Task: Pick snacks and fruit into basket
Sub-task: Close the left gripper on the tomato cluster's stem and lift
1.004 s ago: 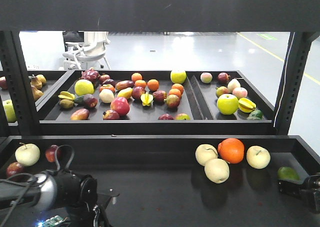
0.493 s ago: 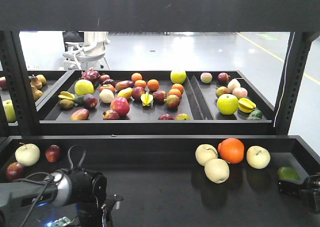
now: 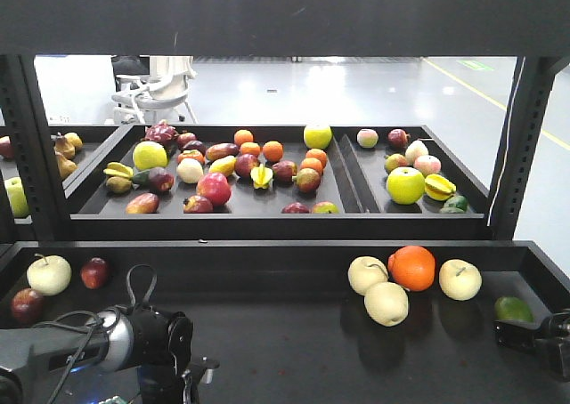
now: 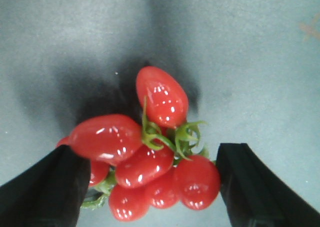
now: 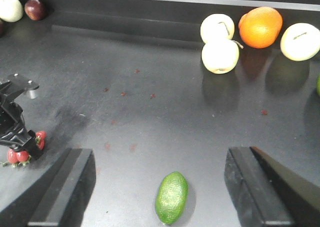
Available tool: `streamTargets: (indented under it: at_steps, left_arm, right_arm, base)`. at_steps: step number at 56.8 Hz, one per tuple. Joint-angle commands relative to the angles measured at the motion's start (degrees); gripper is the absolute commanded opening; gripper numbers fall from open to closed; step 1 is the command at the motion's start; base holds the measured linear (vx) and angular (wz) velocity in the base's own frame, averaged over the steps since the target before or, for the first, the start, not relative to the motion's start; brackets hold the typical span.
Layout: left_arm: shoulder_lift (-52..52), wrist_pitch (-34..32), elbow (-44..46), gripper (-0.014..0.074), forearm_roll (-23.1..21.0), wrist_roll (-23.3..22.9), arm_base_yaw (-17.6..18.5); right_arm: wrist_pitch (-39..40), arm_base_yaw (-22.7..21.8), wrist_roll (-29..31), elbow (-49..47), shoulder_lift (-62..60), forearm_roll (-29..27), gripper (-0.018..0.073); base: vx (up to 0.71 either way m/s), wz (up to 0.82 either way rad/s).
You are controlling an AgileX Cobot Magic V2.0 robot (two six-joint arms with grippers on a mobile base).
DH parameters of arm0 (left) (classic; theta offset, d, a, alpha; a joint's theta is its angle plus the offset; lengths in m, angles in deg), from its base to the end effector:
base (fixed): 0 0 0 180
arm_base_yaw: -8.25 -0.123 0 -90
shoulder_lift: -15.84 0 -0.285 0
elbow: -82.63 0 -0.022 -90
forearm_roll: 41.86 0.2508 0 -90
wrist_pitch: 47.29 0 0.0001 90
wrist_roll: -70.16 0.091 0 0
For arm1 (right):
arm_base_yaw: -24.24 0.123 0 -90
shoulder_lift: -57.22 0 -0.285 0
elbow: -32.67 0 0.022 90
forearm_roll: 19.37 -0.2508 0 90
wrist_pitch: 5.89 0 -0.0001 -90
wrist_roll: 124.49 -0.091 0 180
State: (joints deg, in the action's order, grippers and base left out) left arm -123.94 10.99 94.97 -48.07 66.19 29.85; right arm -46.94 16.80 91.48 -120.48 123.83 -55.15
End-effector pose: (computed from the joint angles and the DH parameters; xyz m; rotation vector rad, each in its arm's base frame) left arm 0.3886 -0.1629 0.0819 -0.3710 -3.0002 0.0984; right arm 0.2068 0.0083 0.3388 -0.2102 2.1919 0.2975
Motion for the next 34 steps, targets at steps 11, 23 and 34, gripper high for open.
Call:
streamTargets:
  at_steps: [11, 23, 34]
  left_arm:
    - [0.7, 4.0, 1.4, 0.0482, -0.6, -1.5, 0.3]
    - [0.5, 4.5, 1.4, 0.0204, -0.6, -1.6, 0.3]
    - [0.5, 4.6, 1.4, -0.0010, -0.6, -1.2, 0.2]
  right_arm:
    - [2.5, -0.1, 0.2, -1.9, -0.9, -1.5, 0.0586]
    - [2.5, -0.1, 0.2, -1.9, -0.9, -1.5, 0.0586]
    - [2.5, -0.1, 0.2, -1.9, -0.9, -1.5, 0.0586]
  base:
    - [0.00, 0.00]
    - [0.00, 0.00]
    - [0.00, 0.00]
